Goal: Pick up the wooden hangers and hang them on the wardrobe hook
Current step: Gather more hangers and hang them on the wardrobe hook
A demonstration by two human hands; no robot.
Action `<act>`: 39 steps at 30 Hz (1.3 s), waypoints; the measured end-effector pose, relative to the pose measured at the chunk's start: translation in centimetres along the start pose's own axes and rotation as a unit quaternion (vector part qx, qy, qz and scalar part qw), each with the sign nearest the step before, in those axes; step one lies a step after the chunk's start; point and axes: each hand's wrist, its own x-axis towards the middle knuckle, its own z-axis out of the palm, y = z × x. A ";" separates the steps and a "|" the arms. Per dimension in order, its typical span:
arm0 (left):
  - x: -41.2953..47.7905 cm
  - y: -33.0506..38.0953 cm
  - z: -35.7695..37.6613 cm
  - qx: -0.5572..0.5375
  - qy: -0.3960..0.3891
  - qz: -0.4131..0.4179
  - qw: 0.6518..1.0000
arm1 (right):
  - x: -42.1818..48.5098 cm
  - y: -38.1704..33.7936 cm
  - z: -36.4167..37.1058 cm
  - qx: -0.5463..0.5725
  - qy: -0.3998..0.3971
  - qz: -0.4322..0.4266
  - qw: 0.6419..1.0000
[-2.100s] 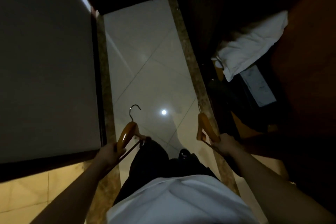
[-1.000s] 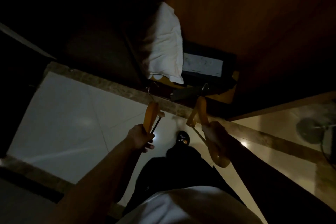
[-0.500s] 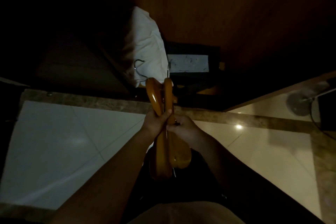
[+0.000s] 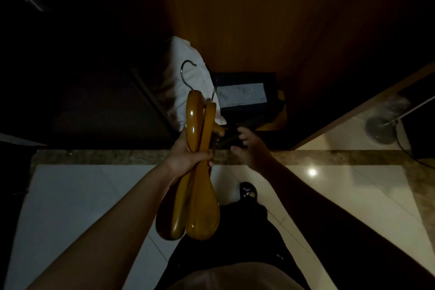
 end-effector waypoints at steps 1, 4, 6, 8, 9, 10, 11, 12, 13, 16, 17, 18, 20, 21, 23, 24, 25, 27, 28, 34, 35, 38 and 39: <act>-0.6 0.5 -0.5 -0.001 -0.011 0.008 1.000 | 0.6 -0.7 -0.2 0.014 0.009 0.003 1.000; -2.0 1.9 -1.7 -0.002 -0.065 0.021 0.998 | 2.7 -2.9 -1.3 0.030 0.025 -0.017 0.999; -2.5 3.0 -2.3 0.009 -0.097 0.022 0.995 | 3.5 -4.4 -2.4 0.047 0.024 -0.057 0.997; -3.0 4.2 -2.5 0.015 -0.121 0.023 0.992 | 3.8 -5.6 -3.6 0.044 0.032 -0.111 0.992; -3.3 4.8 -2.4 0.019 -0.128 0.027 0.991 | 3.8 -6.0 -4.1 0.035 0.039 -0.135 0.989; -3.4 5.3 -2.4 0.022 -0.133 0.028 0.990 | 3.7 -6.3 -4.6 0.027 0.048 -0.151 0.987; -3.7 5.8 -2.2 0.019 -0.137 0.027 0.990 | 3.6 -6.4 -4.9 0.026 0.056 -0.161 0.985; -3.7 6.2 -2.1 0.012 -0.141 0.022 0.990 | 3.6 -6.5 -5.1 0.028 0.063 -0.167 0.984; -3.8 6.5 -1.9 0.002 -0.143 0.016 0.990 | 3.7 -6.5 -5.2 0.033 0.068 -0.171 0.982; -3.8 6.7 -1.5 -0.038 -0.152 -0.001 0.988 | 3.6 -6.7 -5.8 0.027 0.077 -0.151 0.985; -3.8 6.7 -1.3 -0.042 -0.153 0.001 0.987 | 3.7 -6.6 -6.3 0.020 0.071 -0.148 0.986; -3.7 6.5 -1.1 -0.036 -0.146 0.007 0.989 | 3.5 -6.5 -7.0 0.001 0.063 -0.151 0.987; -3.3 6.2 -0.6 -0.026 -0.104 0.011 0.994 | 3.0 -5.5 -8.7 -0.058 0.043 -0.171 0.983; -3.1 6.0 -0.2 -0.032 -0.075 0.008 0.997 | 2.6 -4.9 -9.6 -0.089 0.036 -0.182 0.979; -2.5 5.2 0.8 -0.040 -0.014 -0.006 0.999 | 2.1 -3.2 -11.3 -0.166 0.050 -0.191 0.966; -2.1 4.5 1.4 -0.034 0.015 -0.012 0.999 | 1.8 -2.3 -12.2 -0.206 0.063 -0.188 0.958; -1.8 3.9 2.1 -0.029 0.043 -0.015 0.999 | 1.6 -1.3 -13.0 -0.241 0.075 -0.181 0.950; -1.2 2.9 3.6 -0.039 0.102 -0.019 0.994 | 1.4 0.4 -14.8 -0.309 0.094 -0.164 0.932; -1.0 2.6 4.4 -0.057 0.129 -0.019 0.990 | 1.3 1.1 -15.6 -0.340 0.104 -0.159 0.921; 0.0 4.0 9.3 -0.132 0.264 0.003 0.955 | 1.3 1.5 -20.1 -0.421 0.176 -0.143 0.878; 0.2 4.7 10.1 -0.136 0.276 0.017 0.951 | 1.4 1.0 -20.9 -0.414 0.182 -0.145 0.880; 0.5 7.7 12.1 -0.167 0.302 0.072 0.936 | 1.9 -1.1 -23.4 -0.392 0.207 -0.158 0.882; 0.5 9.0 12.7 -0.175 0.311 0.096 0.929 | 2.0 -2.0 -24.3 -0.383 0.218 -0.162 0.883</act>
